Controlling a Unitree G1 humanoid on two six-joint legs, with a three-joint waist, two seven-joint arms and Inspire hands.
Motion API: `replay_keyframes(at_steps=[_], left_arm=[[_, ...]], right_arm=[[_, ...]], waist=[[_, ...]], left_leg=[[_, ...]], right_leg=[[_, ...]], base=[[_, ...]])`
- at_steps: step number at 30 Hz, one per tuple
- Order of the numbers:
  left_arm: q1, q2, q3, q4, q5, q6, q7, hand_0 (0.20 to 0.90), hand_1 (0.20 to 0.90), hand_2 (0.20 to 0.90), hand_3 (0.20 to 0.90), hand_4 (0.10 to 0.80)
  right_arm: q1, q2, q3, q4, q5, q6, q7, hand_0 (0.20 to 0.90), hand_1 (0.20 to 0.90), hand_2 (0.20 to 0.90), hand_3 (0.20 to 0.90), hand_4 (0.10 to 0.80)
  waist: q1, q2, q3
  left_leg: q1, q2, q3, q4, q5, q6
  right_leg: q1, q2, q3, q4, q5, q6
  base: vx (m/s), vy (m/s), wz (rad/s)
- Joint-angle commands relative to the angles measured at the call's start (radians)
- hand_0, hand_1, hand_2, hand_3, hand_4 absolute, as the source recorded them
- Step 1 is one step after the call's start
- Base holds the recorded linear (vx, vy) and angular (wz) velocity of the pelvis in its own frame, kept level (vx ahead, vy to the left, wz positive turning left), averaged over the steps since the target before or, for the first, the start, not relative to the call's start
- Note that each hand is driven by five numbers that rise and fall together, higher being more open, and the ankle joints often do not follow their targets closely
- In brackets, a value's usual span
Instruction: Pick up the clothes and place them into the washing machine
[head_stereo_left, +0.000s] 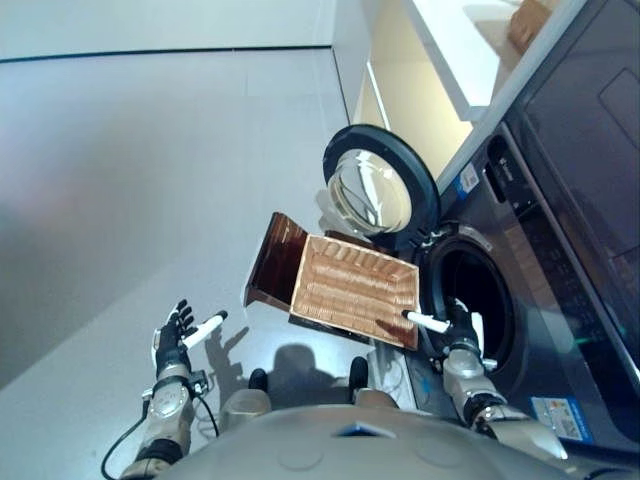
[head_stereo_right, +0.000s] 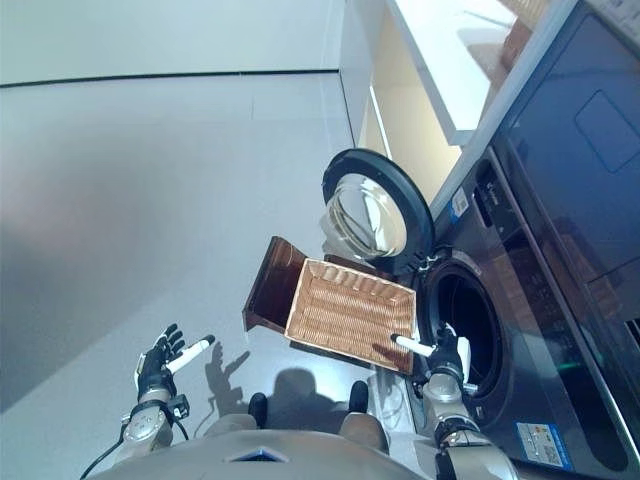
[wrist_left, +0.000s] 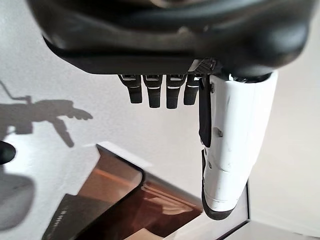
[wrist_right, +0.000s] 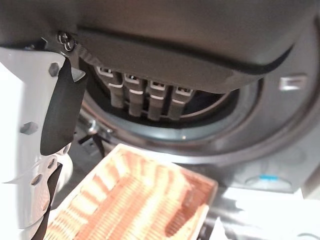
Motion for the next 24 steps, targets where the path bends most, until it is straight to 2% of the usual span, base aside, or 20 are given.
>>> replay_keyframes(at_steps=[1, 7, 11, 17, 24], left_arm=[[-0.058, 0.036, 0.039, 0.009, 0.016, -0.060, 0.016, 0.900, 0.900, 0.900, 0.900, 0.800], [-0.050, 0.031, 0.046, 0.056, 0.023, -0.056, 0.016, 0.900, 0.900, 0.900, 0.900, 0.800], [-0.083, 0.033, 0.034, 0.134, 0.026, -0.050, 0.026, 0.900, 0.900, 0.900, 0.900, 0.800], [-0.094, 0.013, 0.024, 0.146, 0.019, -0.035, 0.029, 0.900, 0.900, 0.900, 0.900, 0.800], [-0.090, 0.011, 0.018, 0.173, 0.049, -0.027, 0.021, 0.900, 0.900, 0.900, 0.900, 0.800]], right_arm=[[-0.025, -0.039, -0.003, -0.064, -0.041, -0.053, -0.001, 0.900, 0.900, 0.900, 0.900, 0.800], [-0.016, -0.013, -0.030, -0.018, -0.002, -0.058, 0.004, 0.900, 0.900, 0.900, 0.900, 0.800], [-0.020, 0.022, -0.018, 0.004, 0.011, -0.061, 0.003, 0.900, 0.900, 0.900, 0.900, 0.800], [0.026, 0.070, -0.028, 0.043, 0.094, -0.078, 0.045, 0.900, 0.900, 0.900, 0.900, 0.800], [0.053, 0.067, -0.004, 0.074, 0.012, -0.058, 0.043, 0.900, 0.900, 0.900, 0.900, 0.800]], waist=[[0.007, 0.012, -0.020], [0.012, 0.009, -0.040], [0.008, 0.009, -0.044], [0.000, 0.008, -0.058], [0.001, 0.010, -0.066]], left_leg=[[-0.008, 0.001, -0.045, -0.003, -0.011, -0.033], [0.018, 0.004, -0.035, -0.003, -0.021, -0.032], [0.033, 0.001, -0.027, -0.003, -0.020, -0.030], [0.055, -0.006, -0.028, -0.003, -0.016, -0.025], [0.072, -0.011, -0.036, 0.000, -0.023, -0.021]], right_leg=[[0.060, 0.007, -0.035, 0.016, -0.072, 0.029], [0.080, 0.015, -0.030, 0.008, -0.077, 0.029], [0.093, 0.018, -0.031, 0.011, -0.079, 0.028], [0.116, 0.015, -0.031, 0.021, -0.085, 0.024], [0.137, 0.012, -0.036, 0.029, -0.094, 0.025]], base=[[0.023, 0.001, -0.07], [0.009, -0.002, -0.03], [-0.011, 0.005, -0.08], [-0.002, 0.004, -0.02], [0.002, 0.003, -0.01]])
